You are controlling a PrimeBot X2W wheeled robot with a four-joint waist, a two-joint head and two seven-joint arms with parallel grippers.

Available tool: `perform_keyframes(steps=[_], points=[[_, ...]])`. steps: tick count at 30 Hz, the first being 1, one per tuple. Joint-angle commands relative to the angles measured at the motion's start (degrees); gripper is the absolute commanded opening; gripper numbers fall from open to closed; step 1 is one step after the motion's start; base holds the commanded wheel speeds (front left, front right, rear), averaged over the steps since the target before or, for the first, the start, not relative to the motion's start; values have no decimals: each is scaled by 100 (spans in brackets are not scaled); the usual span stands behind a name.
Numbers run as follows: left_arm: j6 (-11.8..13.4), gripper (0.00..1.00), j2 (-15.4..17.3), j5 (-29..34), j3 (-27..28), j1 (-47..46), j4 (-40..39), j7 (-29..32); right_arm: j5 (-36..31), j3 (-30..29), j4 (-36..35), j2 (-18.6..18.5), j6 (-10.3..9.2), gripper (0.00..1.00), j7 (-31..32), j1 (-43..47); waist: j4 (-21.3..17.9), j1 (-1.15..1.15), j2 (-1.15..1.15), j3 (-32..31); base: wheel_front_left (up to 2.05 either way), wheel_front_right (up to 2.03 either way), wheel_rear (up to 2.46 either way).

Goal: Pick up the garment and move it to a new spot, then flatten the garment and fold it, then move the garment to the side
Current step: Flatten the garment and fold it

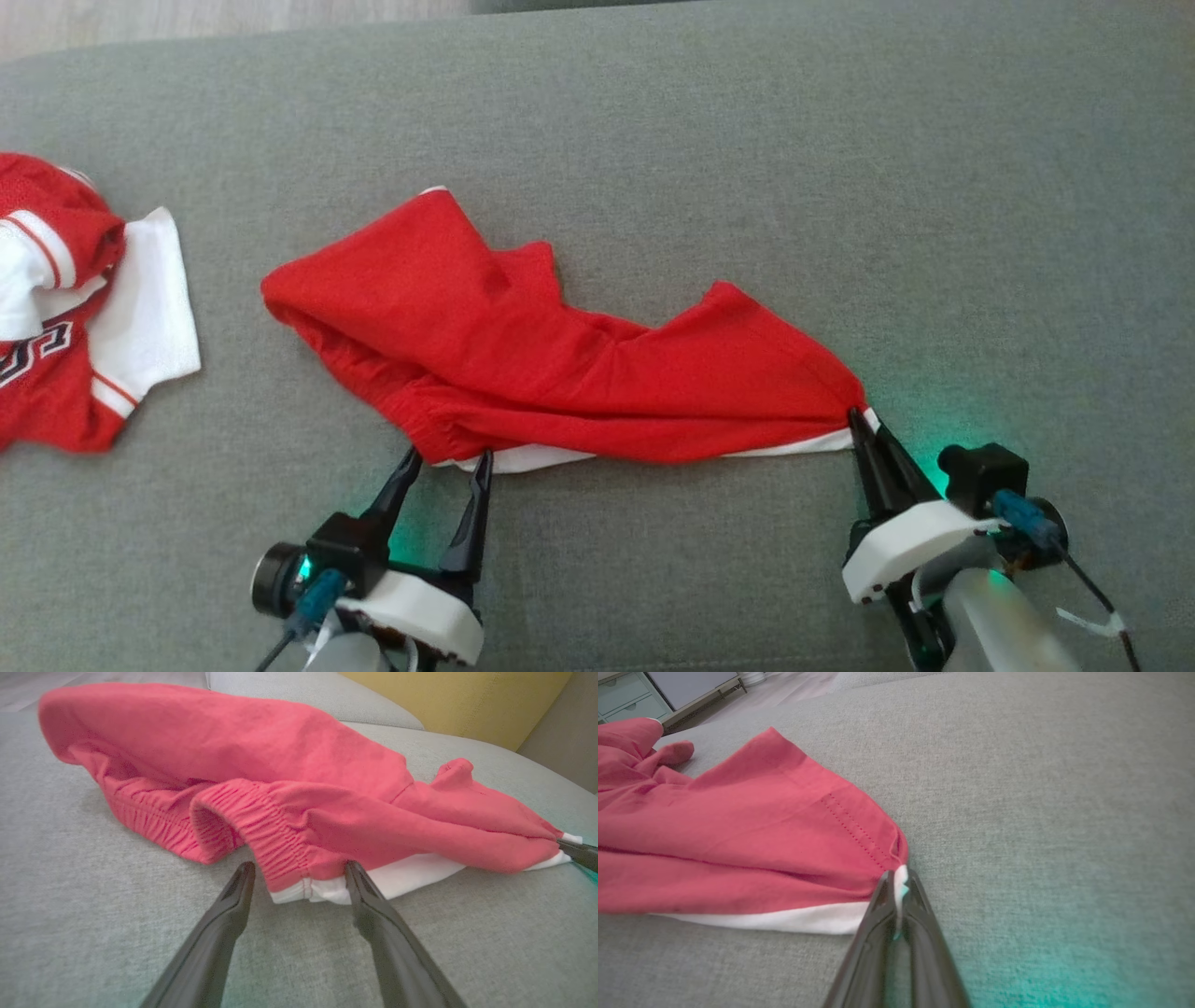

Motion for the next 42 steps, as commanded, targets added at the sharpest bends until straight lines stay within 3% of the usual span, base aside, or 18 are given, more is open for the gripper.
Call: perform_keyframes(steps=[1,3,4,5,6,7,13,17,23,27,34,38,42], points=[[10,100,110,-102,92,-164,-148,-31,35,88,97,-36,-6,0,106,-8,-25,0,0,40,0,0,0],[10,100,139,-161,20,-192,-167,-31,42,96,77,-36,-6,0,106,-27,-42,0,0,76,0,0,0],[9,76,148,-189,-8,-204,-169,-31,44,96,67,-36,-6,0,106,-34,-48,0,0,91,0,0,0],[9,43,155,-219,-47,-218,-170,-31,45,93,58,-36,-6,0,106,-42,-53,0,0,105,0,0,0],[9,43,155,-219,-47,-218,-170,-31,45,93,58,-36,-6,0,106,-42,-53,0,0,105,0,0,0],[9,0,165,-242,-84,-232,-168,-31,52,86,47,-36,-6,0,106,-52,-57,0,0,117,0,0,0],[9,0,219,-338,-115,-234,-453,-31,216,-77,-256,-36,-6,0,106,-80,-15,0,0,70,0,0,0],[9,0,345,-274,-99,-180,-1000,-31,831,-88,-751,-36,-6,0,106,-85,49,0,0,-147,0,0,0],[9,0,849,-107,-180,-542,-1886,-31,1781,151,-1530,-36,-6,0,106,-388,92,0,0,-656,0,0,0],[9,0,1314,-182,-489,-1167,-2138,-31,2806,286,-1863,-36,-6,0,106,-805,58,0,0,-977,0,0,0],[9,0,1987,-802,-1201,-2506,-2006,-31,4017,472,-2339,-36,-6,0,264,-1912,-110,0,0,-1197,0,0,0],[9,0,2053,-1398,-1540,-3180,-1787,-31,4306,323,-2486,-36,-6,0,518,-2503,-225,0,0,-1044,0,0,0],[9,0,2091,-1806,-1956,-3765,-1518,-30,4112,167,-2335,-36,-6,0,648,-3079,-358,0,0,-625,0,0,0]])
